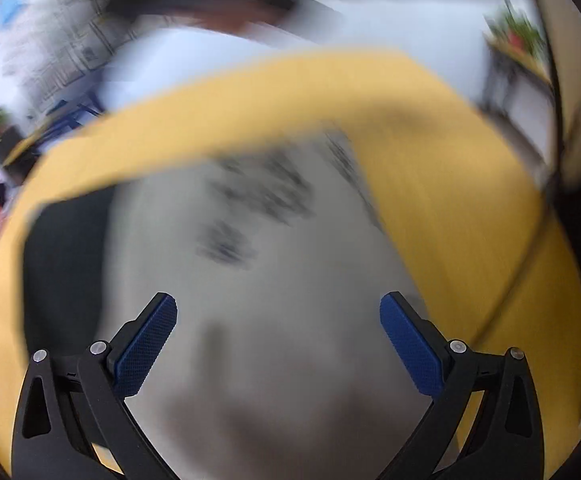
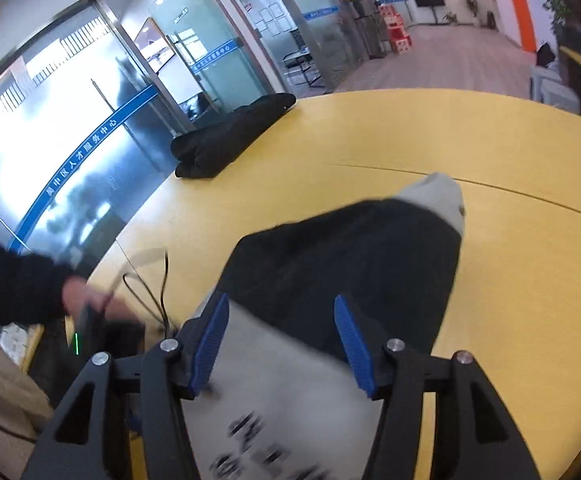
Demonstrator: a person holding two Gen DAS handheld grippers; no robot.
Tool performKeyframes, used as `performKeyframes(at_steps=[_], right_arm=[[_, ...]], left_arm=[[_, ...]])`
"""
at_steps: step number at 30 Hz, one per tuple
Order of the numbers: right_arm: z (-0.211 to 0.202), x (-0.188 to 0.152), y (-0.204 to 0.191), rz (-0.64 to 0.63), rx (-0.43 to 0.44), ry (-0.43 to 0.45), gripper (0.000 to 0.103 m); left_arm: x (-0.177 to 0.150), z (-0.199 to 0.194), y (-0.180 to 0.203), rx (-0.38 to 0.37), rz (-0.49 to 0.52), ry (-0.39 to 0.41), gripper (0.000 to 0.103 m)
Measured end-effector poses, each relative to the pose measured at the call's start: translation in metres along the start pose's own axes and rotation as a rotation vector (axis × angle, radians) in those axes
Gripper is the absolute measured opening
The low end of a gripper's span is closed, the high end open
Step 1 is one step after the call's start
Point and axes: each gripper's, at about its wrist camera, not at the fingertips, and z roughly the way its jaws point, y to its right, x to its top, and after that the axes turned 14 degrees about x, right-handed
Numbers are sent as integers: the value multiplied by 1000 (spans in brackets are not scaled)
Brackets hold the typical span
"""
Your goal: Fold clothes
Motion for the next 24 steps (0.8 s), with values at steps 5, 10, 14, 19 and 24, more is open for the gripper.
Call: performKeyframes(at_steps=[5, 10, 14, 19, 24], right_arm=[[77, 9, 73, 114, -123, -218, 40], [71, -15, 81, 130, -186, -101, 0], [41, -28, 44, 108, -238, -8, 30], [-62, -69, -43, 37, -220, 287, 79], [-154, -131, -94, 46, -282, 316, 84]], left_arm=[[-14, 17, 19, 9, -22, 20, 103], [-29, 17, 16, 1, -108, 93, 103], [-27, 14, 16, 20, -118, 75, 103], [-32, -43, 4, 74, -241, -6, 103], [-106, -192, -32, 217, -703, -49, 103]])
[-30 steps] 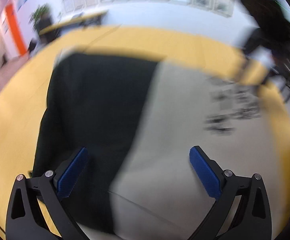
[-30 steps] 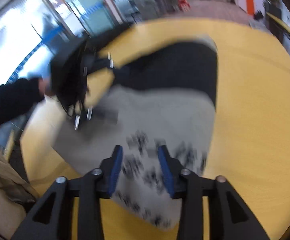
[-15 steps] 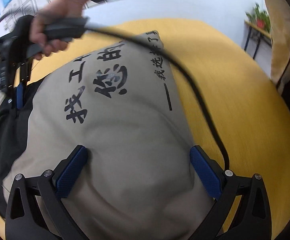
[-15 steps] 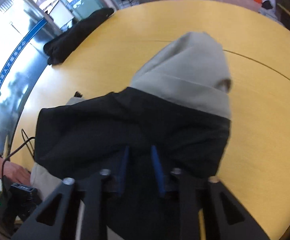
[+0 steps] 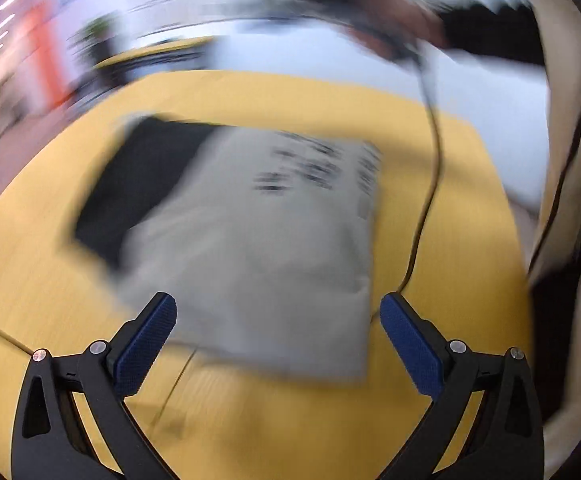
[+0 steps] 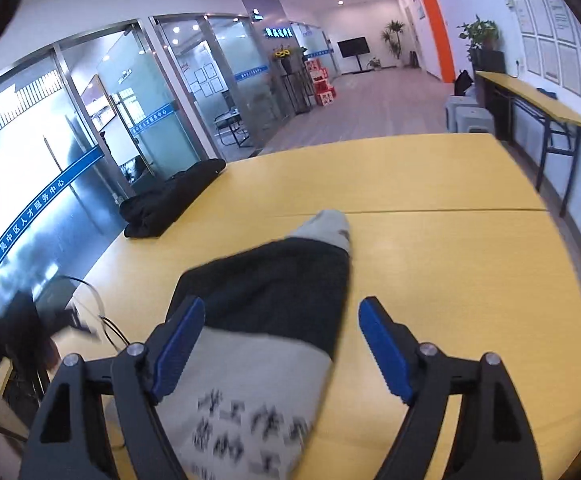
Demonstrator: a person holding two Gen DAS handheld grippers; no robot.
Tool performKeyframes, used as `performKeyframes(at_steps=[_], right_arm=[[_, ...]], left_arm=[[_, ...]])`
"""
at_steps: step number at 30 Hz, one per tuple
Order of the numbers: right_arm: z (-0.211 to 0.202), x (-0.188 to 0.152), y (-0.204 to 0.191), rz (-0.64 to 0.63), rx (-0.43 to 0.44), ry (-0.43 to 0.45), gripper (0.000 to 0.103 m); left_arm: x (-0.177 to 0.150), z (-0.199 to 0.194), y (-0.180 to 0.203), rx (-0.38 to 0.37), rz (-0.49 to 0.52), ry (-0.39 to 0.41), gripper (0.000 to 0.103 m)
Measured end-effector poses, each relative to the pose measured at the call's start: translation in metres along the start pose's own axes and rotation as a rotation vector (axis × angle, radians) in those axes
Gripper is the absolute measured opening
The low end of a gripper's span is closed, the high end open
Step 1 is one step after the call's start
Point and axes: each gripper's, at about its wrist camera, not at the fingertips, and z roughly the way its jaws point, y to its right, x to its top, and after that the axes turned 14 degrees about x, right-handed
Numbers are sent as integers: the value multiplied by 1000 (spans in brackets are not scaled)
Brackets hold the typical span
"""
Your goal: Fold clothes
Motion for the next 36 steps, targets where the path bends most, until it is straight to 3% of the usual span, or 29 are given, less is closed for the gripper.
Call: performKeyframes(at_steps=[2, 4, 7, 9, 12, 14, 16, 21, 25, 31, 36], right_arm=[[-36, -18, 3, 56, -8, -15, 84], [-65, -40, 10, 105, -42, -56, 84], [-90, -85, 16, 178, -82, -132, 84], [-75, -104, 25, 224, -86, -181, 84], [-53, -128, 27, 237, -49, -233, 84], [-22, -128, 31, 241, 2, -231, 84], [10, -122, 42, 244, 62, -219, 83], [99, -104, 71, 309, 196, -288, 83], [140, -98, 83, 318, 279, -331, 83], [173, -88, 93, 310, 373, -349, 87], [178, -87, 89, 307, 338, -358, 82]], left_arm=[[-28, -59, -36, 64, -230, -22, 103], [-47, -90, -86, 87, -516, -42, 103], [-96, -111, -144, 8, -900, -101, 103], [-105, -91, -143, -55, -985, -154, 103], [-101, -32, -120, -222, -971, -190, 103], [-69, 35, -83, -392, -981, -185, 103], [-62, 103, -56, -489, -1017, -236, 103], [-77, 197, -21, -438, -1116, -362, 102], [-72, 205, -8, -458, -1088, -305, 103], [-56, 185, -2, -478, -1030, -278, 103], [-42, 188, 0, -475, -1069, -301, 102]])
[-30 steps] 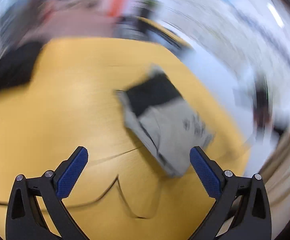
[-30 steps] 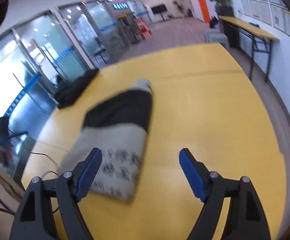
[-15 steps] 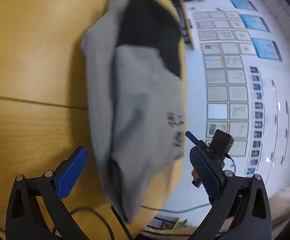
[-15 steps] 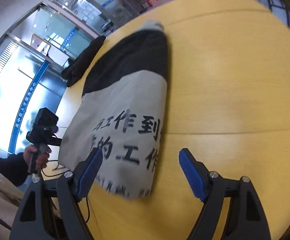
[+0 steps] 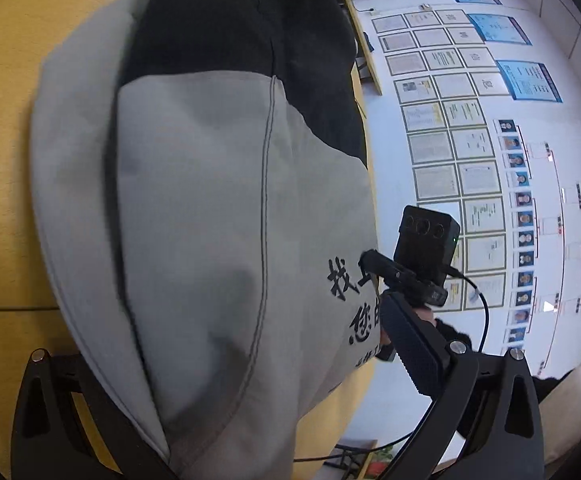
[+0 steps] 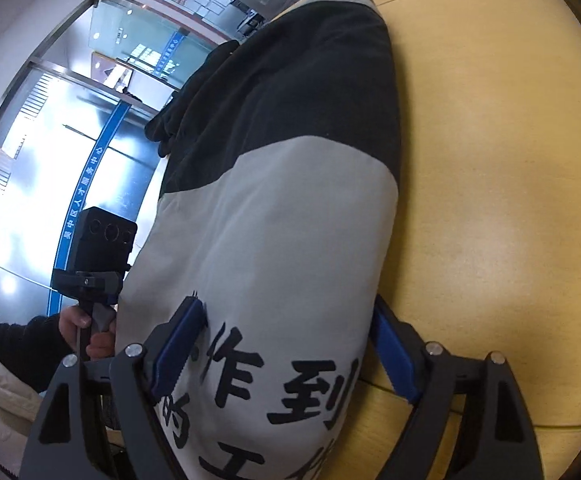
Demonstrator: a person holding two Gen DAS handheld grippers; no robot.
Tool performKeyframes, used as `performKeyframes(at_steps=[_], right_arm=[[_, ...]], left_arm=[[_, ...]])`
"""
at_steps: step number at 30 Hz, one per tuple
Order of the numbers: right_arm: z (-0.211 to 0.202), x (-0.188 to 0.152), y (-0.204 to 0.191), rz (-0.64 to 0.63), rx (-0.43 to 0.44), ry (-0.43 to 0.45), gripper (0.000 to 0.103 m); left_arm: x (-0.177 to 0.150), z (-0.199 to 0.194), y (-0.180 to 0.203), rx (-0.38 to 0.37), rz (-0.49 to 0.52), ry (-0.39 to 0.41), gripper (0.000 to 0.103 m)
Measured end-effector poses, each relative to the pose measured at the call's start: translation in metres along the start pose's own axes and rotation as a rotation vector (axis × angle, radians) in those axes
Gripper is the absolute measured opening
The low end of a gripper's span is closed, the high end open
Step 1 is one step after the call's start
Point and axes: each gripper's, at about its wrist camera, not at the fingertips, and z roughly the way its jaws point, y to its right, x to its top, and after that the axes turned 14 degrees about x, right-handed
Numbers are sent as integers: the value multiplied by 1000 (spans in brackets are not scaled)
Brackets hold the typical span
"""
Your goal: Fold clothes
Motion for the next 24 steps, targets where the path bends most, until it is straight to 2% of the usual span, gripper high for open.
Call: performKeyframes(at_steps=[2, 4, 5, 6, 11, 14, 18, 21, 24], right_arm=[[1, -4, -6, -19, -63, -6, 65], [-1, -10, -14, -18, -97, 35, 53], [-2, -13, -19, -16, -111, 59, 47], [-2, -16, -25, -18, -122, 77, 46], [23, -33, -76, -58, -147, 98, 33], [49, -40, -127, -146, -156, 108, 30], [105, -30, -203, -248, -107, 142, 29], [159, -15, -255, -307, -41, 161, 29], [236, -5, -303, -349, 14, 170, 29]], left_arm=[[-1, -1, -3, -11, -35, -11, 102], [-3, -2, -9, -15, -78, -25, 91], [-4, 0, -12, -11, -87, -31, 66], [-5, -4, -14, -18, -79, -32, 27], [-13, -43, -9, -91, 8, -18, 25], [-18, -81, -11, -70, 40, 2, 25], [-24, -168, -30, -33, 62, 88, 25], [-25, -256, -57, 44, 86, 178, 26], [-24, -339, -90, 144, 119, 252, 28]])
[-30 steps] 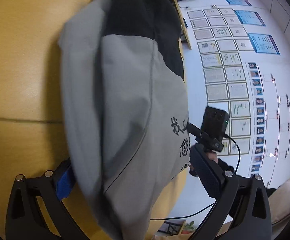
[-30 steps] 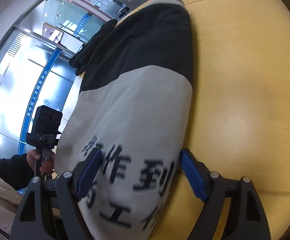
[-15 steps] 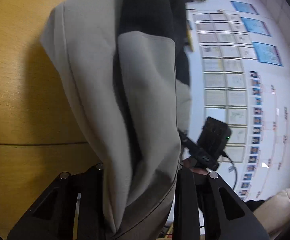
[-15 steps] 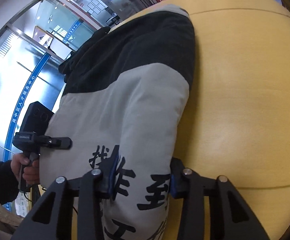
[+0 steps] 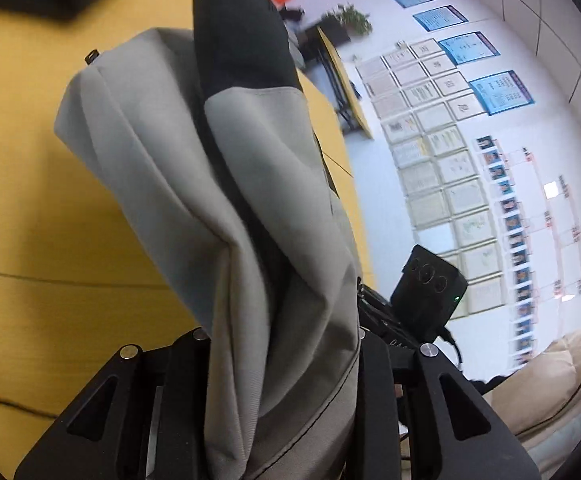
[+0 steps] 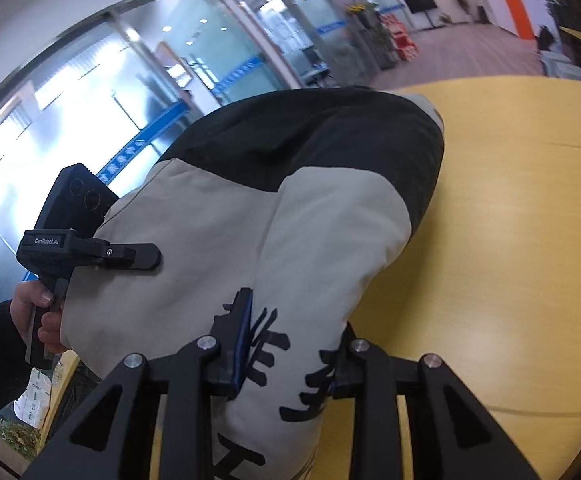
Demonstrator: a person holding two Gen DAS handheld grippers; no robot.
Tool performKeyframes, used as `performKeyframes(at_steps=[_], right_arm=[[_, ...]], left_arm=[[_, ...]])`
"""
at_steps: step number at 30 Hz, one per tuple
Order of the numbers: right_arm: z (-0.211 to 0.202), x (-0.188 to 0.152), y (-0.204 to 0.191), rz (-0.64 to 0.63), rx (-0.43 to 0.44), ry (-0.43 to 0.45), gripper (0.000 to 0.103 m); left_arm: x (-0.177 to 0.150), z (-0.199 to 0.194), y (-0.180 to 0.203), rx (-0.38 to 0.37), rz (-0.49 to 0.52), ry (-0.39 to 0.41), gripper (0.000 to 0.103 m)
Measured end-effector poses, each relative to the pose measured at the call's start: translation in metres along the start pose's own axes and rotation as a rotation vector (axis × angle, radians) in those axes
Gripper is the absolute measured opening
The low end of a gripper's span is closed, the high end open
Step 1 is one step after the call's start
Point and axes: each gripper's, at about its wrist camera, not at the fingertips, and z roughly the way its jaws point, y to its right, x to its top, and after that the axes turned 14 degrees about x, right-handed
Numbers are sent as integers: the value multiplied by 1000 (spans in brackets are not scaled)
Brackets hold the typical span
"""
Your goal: Fold clothes
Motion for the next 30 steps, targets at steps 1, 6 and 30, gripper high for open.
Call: performKeyframes(at_steps=[1, 6, 30], right_arm=[[30, 1, -12, -1, 13, 1, 29], [178, -3, -33, 80, 12, -25, 29], [287, -2, -31, 135, -137, -306, 48]], left_arm=[[6, -23, -22, 40, 12, 11, 29], [37, -81, -140, 262, 68, 26, 30], [70, -41, -262, 436, 15, 54, 66]])
